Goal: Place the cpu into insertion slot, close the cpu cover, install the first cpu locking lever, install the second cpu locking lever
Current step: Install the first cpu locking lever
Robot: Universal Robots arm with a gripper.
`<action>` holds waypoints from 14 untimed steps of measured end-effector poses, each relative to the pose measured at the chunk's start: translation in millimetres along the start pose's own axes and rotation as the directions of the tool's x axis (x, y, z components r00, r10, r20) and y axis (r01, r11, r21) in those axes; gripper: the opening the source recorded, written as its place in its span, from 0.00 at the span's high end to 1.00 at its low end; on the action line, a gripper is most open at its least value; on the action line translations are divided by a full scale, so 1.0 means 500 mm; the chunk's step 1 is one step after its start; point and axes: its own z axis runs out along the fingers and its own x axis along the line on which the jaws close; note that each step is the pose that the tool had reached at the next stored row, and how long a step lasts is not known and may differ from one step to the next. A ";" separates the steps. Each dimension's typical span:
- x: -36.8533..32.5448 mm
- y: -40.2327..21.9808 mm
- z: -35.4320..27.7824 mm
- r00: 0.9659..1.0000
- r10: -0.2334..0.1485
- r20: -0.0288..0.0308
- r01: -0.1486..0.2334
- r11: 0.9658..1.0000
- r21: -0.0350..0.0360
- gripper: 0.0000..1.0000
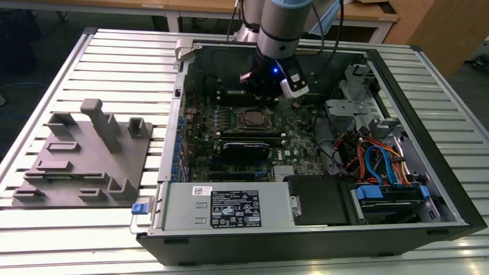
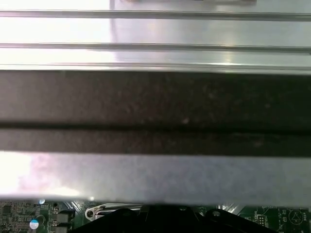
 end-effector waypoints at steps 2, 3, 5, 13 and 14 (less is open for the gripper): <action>0.000 0.000 -0.003 1.000 0.000 0.000 0.000 1.000 0.000 0.89; 0.000 0.001 -0.004 1.000 0.000 0.000 0.000 1.000 0.000 0.89; 0.000 0.001 -0.004 1.000 0.000 0.000 0.000 1.000 -0.001 0.89; 0.000 -0.001 -0.003 1.000 0.000 0.000 0.000 1.000 -0.001 0.89; 0.000 -0.002 -0.003 1.000 0.000 0.000 0.000 1.000 -0.001 0.89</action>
